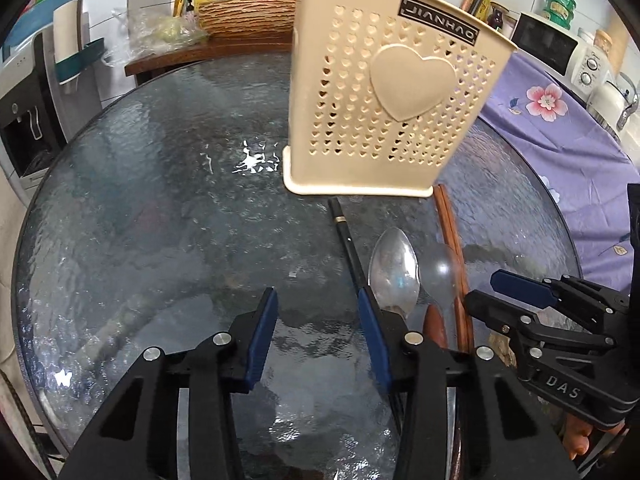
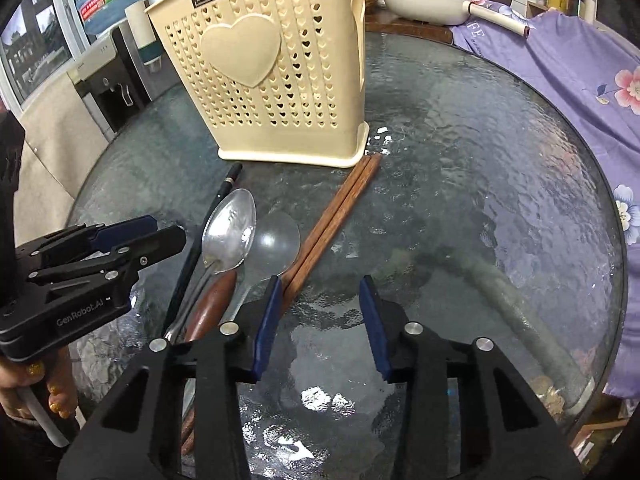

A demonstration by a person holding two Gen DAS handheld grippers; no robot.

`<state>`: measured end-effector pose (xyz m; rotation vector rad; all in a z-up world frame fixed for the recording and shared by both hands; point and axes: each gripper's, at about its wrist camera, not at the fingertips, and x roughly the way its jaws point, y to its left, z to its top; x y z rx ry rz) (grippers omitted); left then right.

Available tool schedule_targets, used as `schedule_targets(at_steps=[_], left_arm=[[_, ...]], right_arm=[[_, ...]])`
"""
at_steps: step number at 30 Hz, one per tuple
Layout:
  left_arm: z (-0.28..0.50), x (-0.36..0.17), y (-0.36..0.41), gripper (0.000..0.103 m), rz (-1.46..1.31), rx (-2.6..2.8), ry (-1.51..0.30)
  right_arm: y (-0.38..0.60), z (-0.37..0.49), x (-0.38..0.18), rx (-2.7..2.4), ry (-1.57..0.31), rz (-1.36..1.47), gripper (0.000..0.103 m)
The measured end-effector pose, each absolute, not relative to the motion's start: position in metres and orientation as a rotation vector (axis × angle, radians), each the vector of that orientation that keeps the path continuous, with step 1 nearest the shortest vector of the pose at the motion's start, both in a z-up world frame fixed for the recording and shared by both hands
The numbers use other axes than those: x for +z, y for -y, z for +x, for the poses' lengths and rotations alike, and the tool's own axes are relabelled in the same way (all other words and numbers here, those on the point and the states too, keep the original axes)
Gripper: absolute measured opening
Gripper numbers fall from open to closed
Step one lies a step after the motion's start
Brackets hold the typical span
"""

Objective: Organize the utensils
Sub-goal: 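Move both open tools down toward the spoons and remaining chopsticks, then align the right tool over a wooden chopstick pair while the left tool aligns on a black chopstick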

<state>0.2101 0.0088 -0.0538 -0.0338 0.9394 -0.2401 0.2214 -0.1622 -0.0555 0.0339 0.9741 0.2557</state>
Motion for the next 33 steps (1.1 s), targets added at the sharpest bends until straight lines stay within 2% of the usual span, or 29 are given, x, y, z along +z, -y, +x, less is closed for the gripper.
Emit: schedule_targets(at_steps=[9, 15, 18, 33], left_arm=[[0.212, -0.055, 0.0, 0.04, -0.031, -0.246, -0.948], [0.213, -0.054, 0.001, 0.039, -0.024, -0.252, -0.95], [0.216, -0.054, 0.001, 0.038, -0.026, -0.253, -0.951], [0.248, -0.044, -0.006, 0.037, -0.108, -0.214, -0.942]], right_arm=[[0.162, 0.236, -0.053, 0.259, -1.017, 0.059, 0.033], [0.172, 0.243, -0.05, 0.258, -1.035, 0.058, 0.025], [0.178, 0.248, -0.051, 0.238, -1.044, 0.023, 0.018], [0.212, 0.275, -0.046, 0.238, -1.035, 0.325, 0.018]])
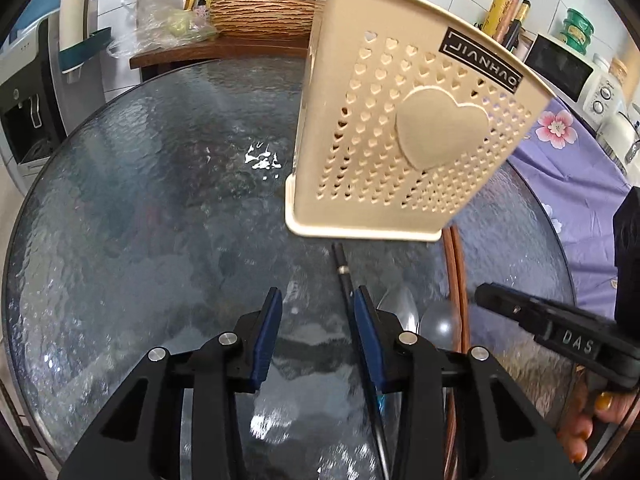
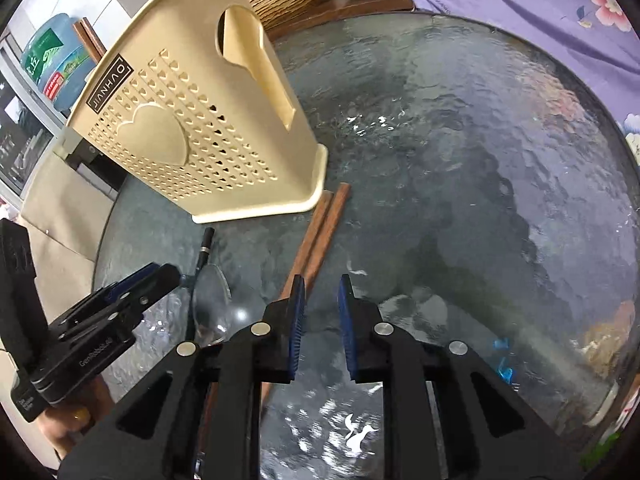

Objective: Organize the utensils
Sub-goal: 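Align the right tool over a wooden chopstick pair while the left tool aligns on a black chopstick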

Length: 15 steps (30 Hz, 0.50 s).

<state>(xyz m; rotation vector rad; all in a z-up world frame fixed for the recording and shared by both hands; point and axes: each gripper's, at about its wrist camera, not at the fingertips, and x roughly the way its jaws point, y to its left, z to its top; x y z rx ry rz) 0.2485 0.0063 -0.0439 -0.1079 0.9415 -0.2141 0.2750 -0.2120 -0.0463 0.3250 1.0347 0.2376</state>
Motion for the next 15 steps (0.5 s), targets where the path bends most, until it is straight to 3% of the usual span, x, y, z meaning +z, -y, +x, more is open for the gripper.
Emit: schedule_targets(at_steps=[15], left_arm=[[0.265, -0.055, 0.011, 0.031, -0.044, -0.205, -0.976]], right_arm=[[0.172, 0.311, -0.045, 0.136, -1.044, 0.152, 0.018]])
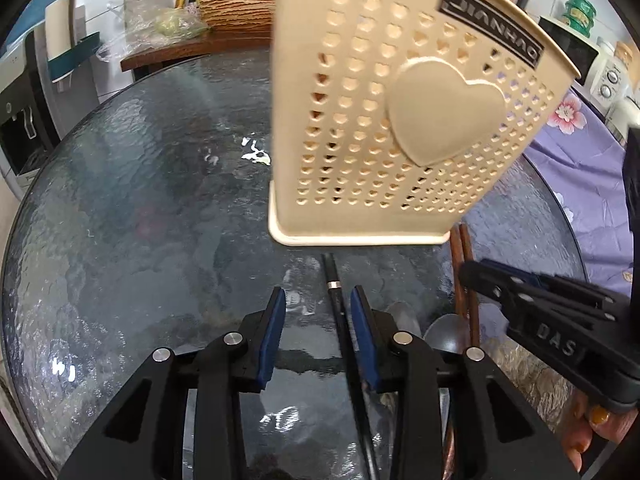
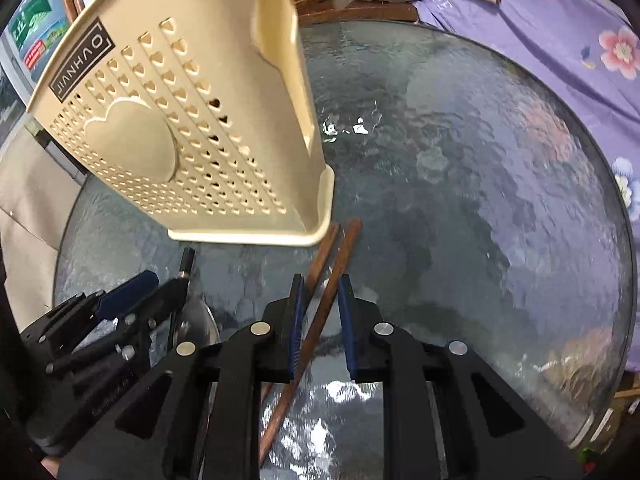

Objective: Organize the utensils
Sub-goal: 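Align the right tool over a wooden chopstick pair while the left tool aligns on a black chopstick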

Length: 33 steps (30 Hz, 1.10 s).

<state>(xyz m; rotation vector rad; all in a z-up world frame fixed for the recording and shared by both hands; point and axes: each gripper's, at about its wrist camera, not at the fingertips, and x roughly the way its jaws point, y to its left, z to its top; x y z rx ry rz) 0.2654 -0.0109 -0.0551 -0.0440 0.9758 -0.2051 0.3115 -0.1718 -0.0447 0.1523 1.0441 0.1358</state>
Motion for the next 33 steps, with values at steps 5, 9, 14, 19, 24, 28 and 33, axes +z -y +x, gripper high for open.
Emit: schedule_targets(at_steps=[5, 9, 14, 19, 24, 28, 33], left_arm=[[0.265, -0.055, 0.013, 0.029, -0.012, -0.192, -0.975], [0.27, -0.055, 0.011, 0.029, -0.007, -0.185, -0.979], [0.274, -0.055, 0.023, 0.027, 0.058, -0.17, -0.974], [0.271, -0.055, 0.021, 0.013, 0.076, -0.163, -0.97], [0.273, -0.055, 0.014, 0.012, 0.08, -0.167, -0.977], [0.277, -0.056, 0.008, 0.012, 0.086, -0.165, -0.978], [0.283, -0.057, 0.001, 0.012, 0.079, -0.168, -0.985]], right_arm=[[0.172, 0.313, -0.047, 0.166, -1.05, 0.116, 0.018], [0.193, 0.308, -0.051, 0.224, -1.044, 0.233, 0.018], [0.2, 0.309, -0.051, 0.201, -1.036, 0.235, 0.018], [0.201, 0.309, -0.051, 0.16, -1.04, 0.232, 0.018], [0.2, 0.309, -0.053, 0.188, -1.058, 0.246, 0.018], [0.186, 0.31, -0.05, 0.173, -1.068, 0.192, 0.018], [0.179, 0.309, -0.05, 0.181, -1.078, 0.177, 0.018]])
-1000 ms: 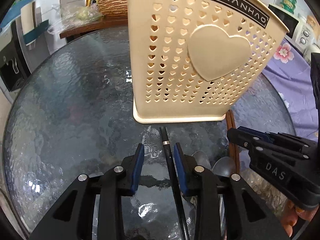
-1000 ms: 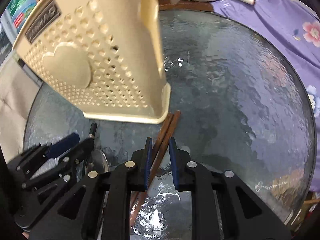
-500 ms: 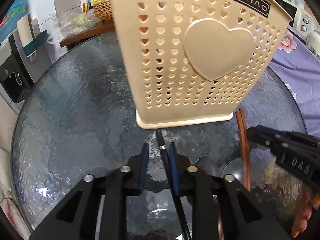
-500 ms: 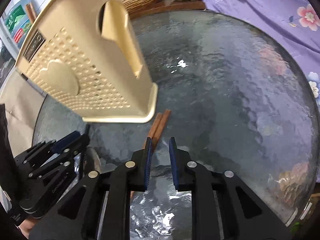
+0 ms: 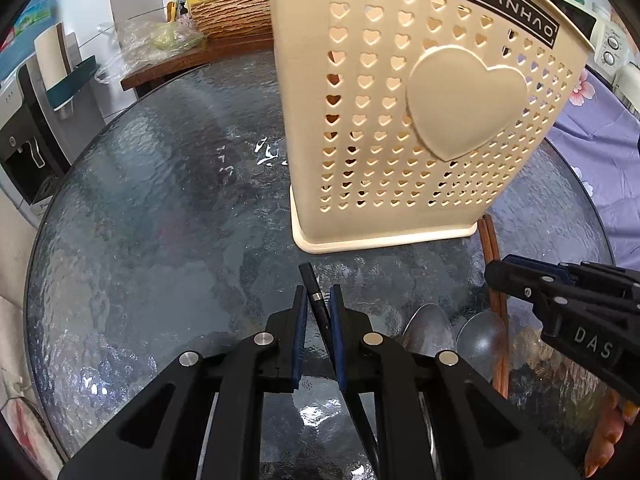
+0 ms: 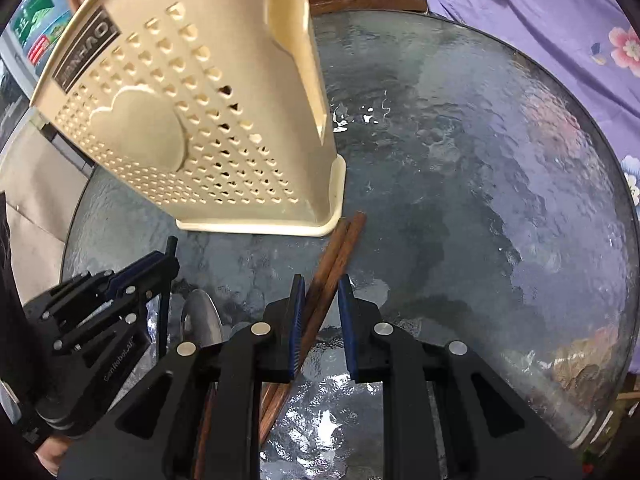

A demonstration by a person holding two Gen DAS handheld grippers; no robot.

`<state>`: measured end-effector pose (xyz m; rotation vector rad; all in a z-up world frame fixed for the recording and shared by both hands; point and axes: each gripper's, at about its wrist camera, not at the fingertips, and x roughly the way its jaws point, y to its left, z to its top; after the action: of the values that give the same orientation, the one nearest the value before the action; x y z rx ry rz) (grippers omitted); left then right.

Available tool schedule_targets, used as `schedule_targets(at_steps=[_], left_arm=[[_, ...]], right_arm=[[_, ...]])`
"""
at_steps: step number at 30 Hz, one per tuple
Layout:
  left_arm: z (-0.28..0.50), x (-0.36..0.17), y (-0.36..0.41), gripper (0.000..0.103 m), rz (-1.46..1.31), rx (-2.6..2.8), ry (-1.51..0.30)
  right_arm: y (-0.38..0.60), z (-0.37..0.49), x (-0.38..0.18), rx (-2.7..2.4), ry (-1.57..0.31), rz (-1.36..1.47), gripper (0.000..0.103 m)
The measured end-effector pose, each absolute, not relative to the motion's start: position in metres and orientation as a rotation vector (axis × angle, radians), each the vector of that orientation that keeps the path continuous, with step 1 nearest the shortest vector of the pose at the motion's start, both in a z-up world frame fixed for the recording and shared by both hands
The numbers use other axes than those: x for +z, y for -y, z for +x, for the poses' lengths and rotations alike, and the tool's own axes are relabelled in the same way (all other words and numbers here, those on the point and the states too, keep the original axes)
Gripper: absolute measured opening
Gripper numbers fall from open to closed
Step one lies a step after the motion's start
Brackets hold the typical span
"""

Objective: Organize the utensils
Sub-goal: 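Align the right tool over a wooden chopstick pair while the left tool aligns on a black chopstick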

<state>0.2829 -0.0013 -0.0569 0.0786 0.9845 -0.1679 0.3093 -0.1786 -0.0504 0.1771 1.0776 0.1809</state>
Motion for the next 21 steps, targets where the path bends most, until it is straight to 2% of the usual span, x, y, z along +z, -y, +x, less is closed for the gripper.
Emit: schedule_targets(at_steps=[12, 21], left_arm=[[0.281, -0.058, 0.003, 0.012, 0.08, -0.172, -0.982], [0.278, -0.058, 0.007, 0.011, 0.078, -0.172, -0.982]], right_arm=[[0.195, 0.305, -0.054, 0.205, -1.078, 0.236, 0.018], [0.168, 0.306, -0.05, 0.226, -1.067, 0.053, 0.017]])
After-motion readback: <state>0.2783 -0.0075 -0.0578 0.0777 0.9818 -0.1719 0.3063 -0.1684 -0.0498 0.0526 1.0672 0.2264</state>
